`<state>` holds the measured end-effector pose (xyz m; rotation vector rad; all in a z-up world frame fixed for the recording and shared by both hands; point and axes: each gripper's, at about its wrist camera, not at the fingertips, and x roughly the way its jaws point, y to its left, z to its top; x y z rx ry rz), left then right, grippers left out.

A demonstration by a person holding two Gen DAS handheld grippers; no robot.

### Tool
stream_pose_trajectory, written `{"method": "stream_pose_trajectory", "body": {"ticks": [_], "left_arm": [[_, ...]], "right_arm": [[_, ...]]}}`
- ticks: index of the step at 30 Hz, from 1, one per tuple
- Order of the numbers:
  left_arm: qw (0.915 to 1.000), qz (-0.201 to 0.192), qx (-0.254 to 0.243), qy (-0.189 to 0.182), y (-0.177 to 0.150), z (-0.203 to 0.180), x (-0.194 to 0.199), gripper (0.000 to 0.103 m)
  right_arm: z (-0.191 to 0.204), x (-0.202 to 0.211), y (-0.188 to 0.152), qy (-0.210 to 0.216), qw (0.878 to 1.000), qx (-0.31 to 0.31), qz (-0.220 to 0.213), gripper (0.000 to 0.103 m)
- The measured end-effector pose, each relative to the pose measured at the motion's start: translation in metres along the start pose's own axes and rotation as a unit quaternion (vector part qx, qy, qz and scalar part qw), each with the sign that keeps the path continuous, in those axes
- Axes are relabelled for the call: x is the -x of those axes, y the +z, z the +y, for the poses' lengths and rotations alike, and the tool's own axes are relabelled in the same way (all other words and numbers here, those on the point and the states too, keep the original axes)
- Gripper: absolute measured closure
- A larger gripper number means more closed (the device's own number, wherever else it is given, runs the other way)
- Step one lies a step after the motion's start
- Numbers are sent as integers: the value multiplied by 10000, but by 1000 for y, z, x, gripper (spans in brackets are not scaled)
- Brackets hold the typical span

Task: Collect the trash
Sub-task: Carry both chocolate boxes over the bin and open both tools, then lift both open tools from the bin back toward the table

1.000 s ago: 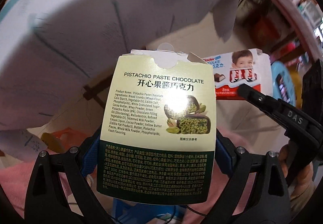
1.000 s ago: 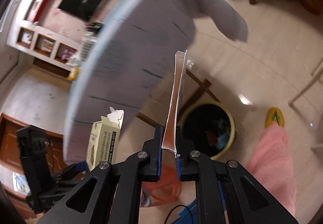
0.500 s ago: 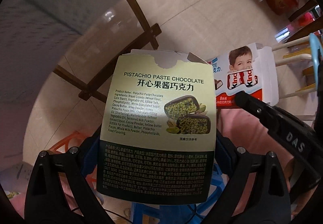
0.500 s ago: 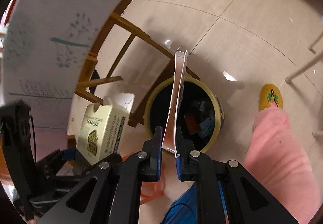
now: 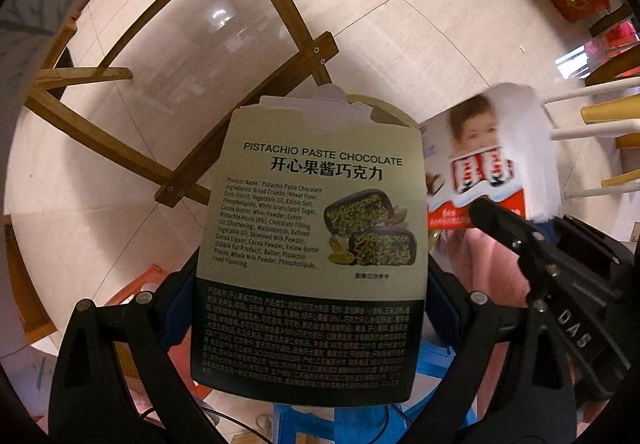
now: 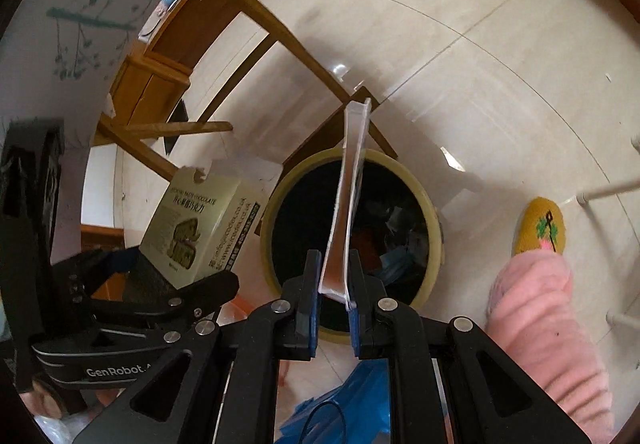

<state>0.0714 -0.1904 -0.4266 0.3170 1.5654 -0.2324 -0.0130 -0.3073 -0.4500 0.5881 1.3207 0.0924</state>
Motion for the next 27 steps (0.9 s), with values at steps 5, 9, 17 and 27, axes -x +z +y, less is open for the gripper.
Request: {"method": "stream_pose_trajectory", "body": {"ticks": [5, 9, 17, 27], "left_arm": [[9998, 111, 111, -138, -5, 9, -4, 10], [9996, 111, 230, -144, -6, 19, -10, 9], [9994, -82, 301, -119, -9, 24, -4, 7], [9989, -169, 424, -134, -9, 23, 4, 7]], "right_arm": [[10, -8, 5, -235, 9997, 80, -9, 75], [8, -6, 7, -149, 9997, -31, -209, 64], [7, -8, 7, -169, 9997, 36, -172, 58], [7, -12, 5, -141, 9998, 132, -106, 58]]}}
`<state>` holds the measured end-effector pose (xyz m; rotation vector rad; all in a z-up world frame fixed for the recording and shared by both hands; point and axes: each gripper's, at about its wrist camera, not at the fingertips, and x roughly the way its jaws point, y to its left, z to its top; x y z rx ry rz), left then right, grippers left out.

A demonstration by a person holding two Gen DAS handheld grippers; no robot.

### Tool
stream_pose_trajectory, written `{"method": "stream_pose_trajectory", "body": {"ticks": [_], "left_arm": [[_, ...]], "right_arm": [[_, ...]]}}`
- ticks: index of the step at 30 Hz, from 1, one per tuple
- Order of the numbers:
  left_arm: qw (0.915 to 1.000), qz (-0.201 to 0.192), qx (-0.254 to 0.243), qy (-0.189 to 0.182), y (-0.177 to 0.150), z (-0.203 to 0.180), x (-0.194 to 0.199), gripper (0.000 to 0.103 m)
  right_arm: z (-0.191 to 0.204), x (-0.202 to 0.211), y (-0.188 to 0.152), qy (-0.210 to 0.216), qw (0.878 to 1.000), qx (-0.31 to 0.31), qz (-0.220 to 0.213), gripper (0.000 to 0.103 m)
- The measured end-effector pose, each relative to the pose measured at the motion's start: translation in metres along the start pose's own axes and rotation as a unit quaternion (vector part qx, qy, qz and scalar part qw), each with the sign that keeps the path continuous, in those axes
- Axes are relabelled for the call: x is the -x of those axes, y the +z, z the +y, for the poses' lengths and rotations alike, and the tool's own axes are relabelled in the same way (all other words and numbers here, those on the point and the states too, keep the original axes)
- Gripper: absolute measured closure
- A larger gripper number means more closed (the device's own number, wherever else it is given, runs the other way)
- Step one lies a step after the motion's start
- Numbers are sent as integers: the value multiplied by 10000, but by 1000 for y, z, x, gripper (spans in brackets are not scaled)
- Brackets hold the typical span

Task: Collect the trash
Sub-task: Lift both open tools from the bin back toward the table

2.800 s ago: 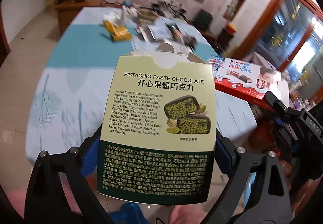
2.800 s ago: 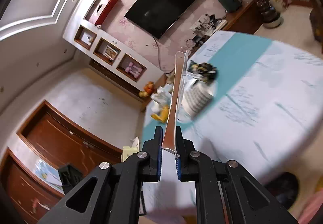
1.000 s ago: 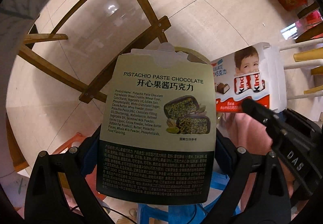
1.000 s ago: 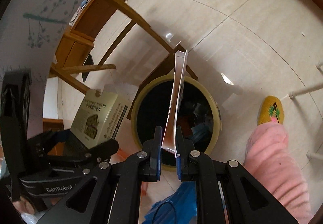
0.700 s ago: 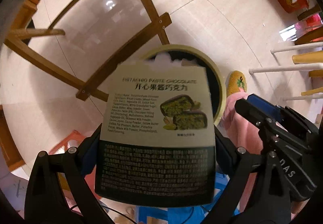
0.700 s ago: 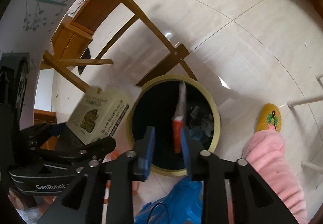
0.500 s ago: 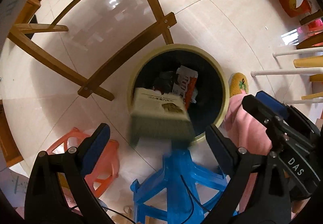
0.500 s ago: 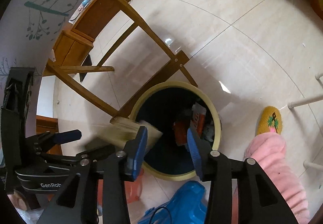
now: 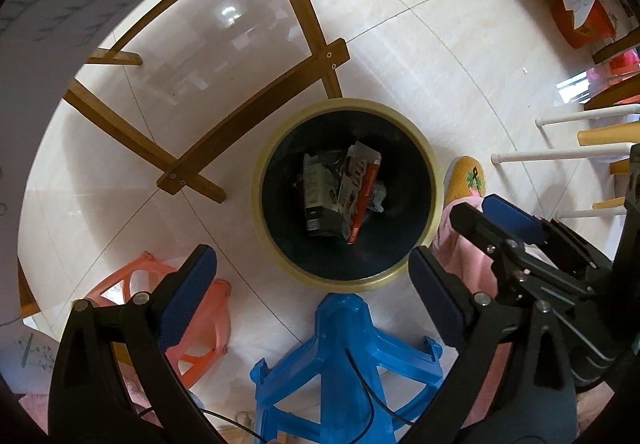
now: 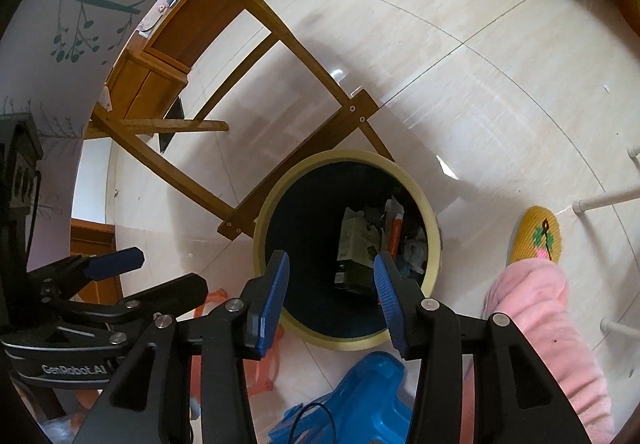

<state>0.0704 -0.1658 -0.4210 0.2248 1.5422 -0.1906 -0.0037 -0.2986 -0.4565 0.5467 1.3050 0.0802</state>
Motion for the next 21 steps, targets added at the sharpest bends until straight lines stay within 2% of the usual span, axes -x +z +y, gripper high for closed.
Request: {"method": "stream_pose_trajectory", "body": {"ticks": [11, 16, 21], "left_arm": [[9999, -126, 7, -107, -11, -3, 29, 7], [9997, -218, -46, -111, -27, -1, 51, 7], [9993, -363, -53, -110, -48, 7, 76, 7]], "right_arm": [[13, 7, -10, 7, 9996, 263, -43, 58], [18, 26, -16, 102, 9992, 305, -241, 58], [11, 51, -23, 244, 9987, 80, -445, 58]]}}
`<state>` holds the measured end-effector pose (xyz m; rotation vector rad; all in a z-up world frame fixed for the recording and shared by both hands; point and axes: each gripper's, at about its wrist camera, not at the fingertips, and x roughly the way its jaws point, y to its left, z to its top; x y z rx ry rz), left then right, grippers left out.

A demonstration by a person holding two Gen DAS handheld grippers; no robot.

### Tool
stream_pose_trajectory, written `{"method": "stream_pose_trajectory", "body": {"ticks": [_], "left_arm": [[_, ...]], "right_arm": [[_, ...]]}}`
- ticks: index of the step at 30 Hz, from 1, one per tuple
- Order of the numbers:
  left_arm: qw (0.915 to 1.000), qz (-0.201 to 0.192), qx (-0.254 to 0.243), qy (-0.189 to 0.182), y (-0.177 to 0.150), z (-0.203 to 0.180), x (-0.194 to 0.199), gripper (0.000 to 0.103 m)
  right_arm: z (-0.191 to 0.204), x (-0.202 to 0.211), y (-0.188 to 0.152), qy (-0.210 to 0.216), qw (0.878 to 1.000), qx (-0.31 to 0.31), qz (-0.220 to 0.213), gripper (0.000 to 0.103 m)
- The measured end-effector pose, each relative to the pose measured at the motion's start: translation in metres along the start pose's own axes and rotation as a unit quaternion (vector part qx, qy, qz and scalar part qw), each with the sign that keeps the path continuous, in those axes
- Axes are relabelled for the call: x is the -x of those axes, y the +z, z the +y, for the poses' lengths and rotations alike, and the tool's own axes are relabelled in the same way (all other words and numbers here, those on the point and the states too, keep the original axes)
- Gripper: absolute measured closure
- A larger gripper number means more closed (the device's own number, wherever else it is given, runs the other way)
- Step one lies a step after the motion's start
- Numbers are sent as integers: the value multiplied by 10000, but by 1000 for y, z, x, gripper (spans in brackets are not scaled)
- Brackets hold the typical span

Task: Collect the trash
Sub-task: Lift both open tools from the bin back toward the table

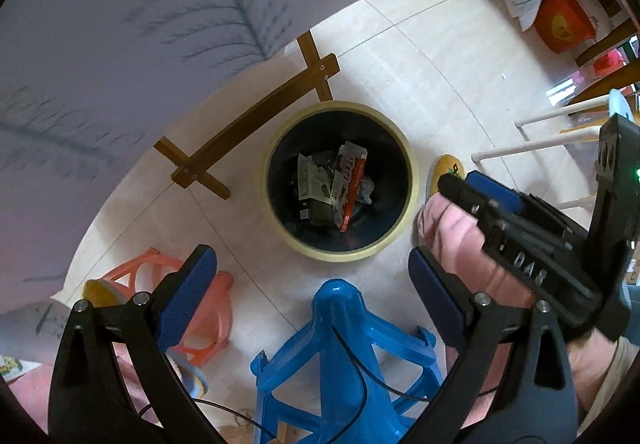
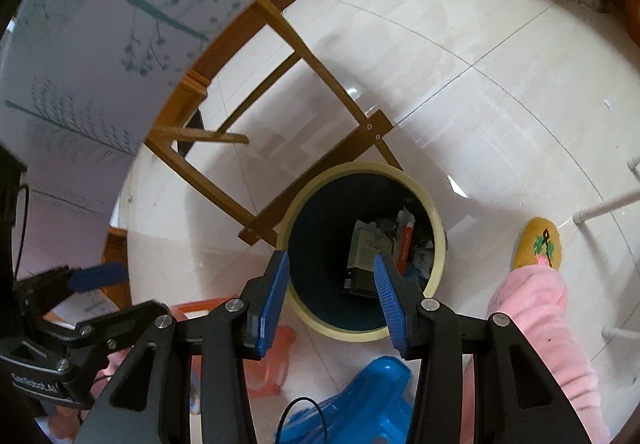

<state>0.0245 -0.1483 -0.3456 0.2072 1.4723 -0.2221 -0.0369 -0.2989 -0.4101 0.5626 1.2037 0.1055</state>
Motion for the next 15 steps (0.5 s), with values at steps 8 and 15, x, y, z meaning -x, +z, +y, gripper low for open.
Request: {"method": "stream_pose_trajectory", "body": {"ticks": [8, 15], "left_arm": [[9994, -319, -69, -100, -33, 7, 57, 8], [9958, -855, 119, -292, -45, 19, 117, 8]], "right_arm": [[-12, 46, -4, 167, 9985, -396, -345, 58], [-24, 100, -8, 256, 9945, -859, -546, 58]]}}
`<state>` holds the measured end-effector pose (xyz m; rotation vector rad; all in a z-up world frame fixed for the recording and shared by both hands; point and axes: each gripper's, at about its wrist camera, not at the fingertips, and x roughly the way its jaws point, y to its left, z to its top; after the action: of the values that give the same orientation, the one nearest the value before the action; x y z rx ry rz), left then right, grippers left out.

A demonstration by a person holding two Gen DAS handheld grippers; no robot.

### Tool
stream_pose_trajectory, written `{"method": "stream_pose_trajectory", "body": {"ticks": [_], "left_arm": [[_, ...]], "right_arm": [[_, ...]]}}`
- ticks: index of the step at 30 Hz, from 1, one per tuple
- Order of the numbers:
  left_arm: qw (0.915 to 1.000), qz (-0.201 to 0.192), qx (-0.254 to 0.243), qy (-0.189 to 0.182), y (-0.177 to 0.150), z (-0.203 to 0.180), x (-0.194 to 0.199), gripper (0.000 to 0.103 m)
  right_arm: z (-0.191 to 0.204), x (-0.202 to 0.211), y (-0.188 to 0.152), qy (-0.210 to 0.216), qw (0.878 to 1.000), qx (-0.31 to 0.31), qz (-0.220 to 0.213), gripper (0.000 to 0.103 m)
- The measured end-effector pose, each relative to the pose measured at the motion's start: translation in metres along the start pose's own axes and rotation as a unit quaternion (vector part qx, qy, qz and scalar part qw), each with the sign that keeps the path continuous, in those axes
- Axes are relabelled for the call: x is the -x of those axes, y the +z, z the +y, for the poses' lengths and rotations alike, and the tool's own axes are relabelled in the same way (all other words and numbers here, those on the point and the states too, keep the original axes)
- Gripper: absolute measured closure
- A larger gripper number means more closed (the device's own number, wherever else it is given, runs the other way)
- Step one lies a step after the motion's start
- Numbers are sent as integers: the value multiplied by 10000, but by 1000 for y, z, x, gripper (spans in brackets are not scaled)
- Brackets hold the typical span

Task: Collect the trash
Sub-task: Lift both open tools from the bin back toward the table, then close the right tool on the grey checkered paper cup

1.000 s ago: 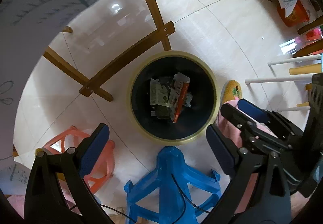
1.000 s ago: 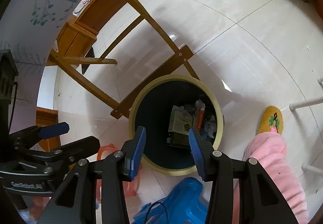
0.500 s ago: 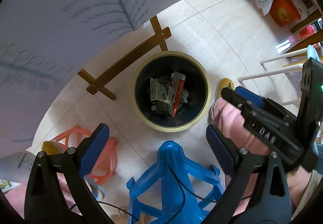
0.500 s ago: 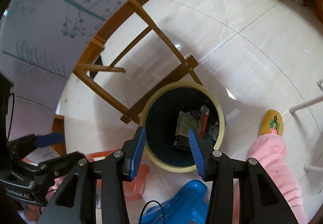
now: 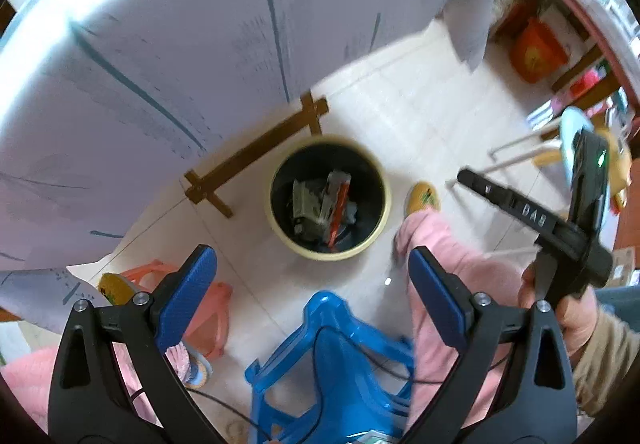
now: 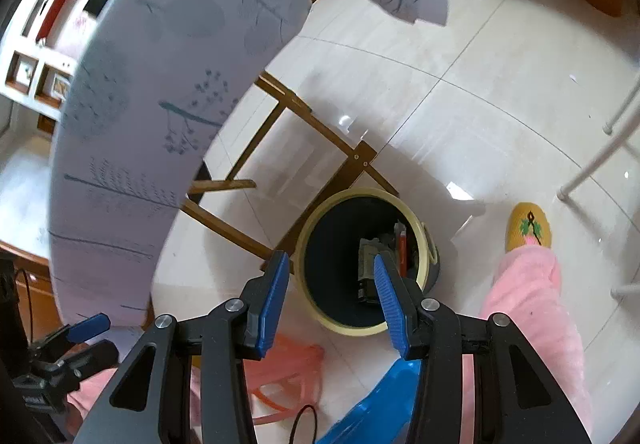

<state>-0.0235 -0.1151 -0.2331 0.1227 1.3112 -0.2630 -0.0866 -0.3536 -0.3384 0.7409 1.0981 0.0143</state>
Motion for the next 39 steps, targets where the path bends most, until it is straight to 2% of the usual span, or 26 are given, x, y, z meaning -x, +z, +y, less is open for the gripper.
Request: {"method": "stream_pose_trajectory", "body": {"ticks": [7, 16, 24, 29, 32, 35, 39], "left_arm": [[9961, -603, 620, -195, 11, 28, 64, 8], [9825, -1097, 1466, -340, 33, 93, 125, 8], [9723, -1547, 1717, -360, 87, 153, 159, 8], [9781, -1746, 1135, 36, 141, 164, 169, 8], [9774, -1915, 857, 271, 175, 171, 174, 8], [9751, -2032, 811, 359, 206, 183, 173, 8], [9648, -2231, 1311, 468, 230, 212, 162, 8]], "right_arm": [[37, 47, -4, 244, 9994, 241, -86, 58], [146, 86, 17, 839, 9884, 1218, -334, 58], [247, 92, 76, 1183, 9736, 1887, -492, 58], [297, 85, 127, 1012, 9696, 2176, -470, 58], [322, 72, 160, 1031, 9702, 2169, -312, 58], [346, 54, 191, 1082, 9731, 2023, -214, 58], [380, 20, 219, 1056, 9739, 2003, -182, 48]]}}
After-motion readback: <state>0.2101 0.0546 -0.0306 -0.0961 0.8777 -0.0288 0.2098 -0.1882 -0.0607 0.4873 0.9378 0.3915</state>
